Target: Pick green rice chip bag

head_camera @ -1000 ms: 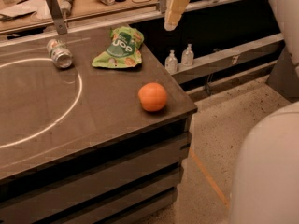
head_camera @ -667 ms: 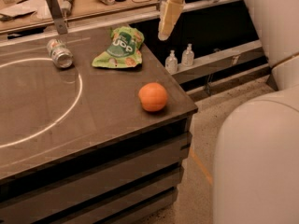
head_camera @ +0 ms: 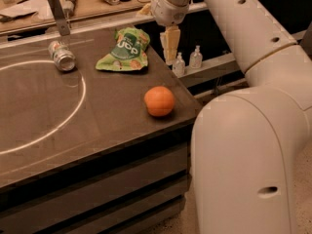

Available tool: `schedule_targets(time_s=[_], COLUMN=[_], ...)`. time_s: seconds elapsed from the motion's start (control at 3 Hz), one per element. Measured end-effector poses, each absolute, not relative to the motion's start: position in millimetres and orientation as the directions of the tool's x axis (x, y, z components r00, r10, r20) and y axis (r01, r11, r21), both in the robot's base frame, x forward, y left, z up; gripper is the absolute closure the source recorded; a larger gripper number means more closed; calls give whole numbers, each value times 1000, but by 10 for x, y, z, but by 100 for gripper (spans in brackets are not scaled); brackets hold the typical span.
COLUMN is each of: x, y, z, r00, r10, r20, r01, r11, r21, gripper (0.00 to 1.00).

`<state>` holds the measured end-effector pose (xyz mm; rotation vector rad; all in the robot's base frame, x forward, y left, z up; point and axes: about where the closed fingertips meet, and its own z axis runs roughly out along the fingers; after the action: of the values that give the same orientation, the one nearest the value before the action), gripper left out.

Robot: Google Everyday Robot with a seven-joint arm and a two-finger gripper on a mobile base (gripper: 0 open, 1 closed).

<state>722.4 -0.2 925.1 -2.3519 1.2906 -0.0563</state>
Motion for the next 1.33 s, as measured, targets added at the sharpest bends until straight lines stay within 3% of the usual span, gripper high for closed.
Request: schedule_targets(time_s=[0.33, 1.0, 1.33], x=[7300, 7361, 7498], y=[36, 162, 236], z=[8957, 8905, 8948], r00=[727, 777, 839], r10=[-687, -627, -492], r20=[-10, 54, 231], r01=[-633, -561, -386], r11=[-664, -730, -838], r21=[-398, -391, -385], gripper=[0, 0, 0])
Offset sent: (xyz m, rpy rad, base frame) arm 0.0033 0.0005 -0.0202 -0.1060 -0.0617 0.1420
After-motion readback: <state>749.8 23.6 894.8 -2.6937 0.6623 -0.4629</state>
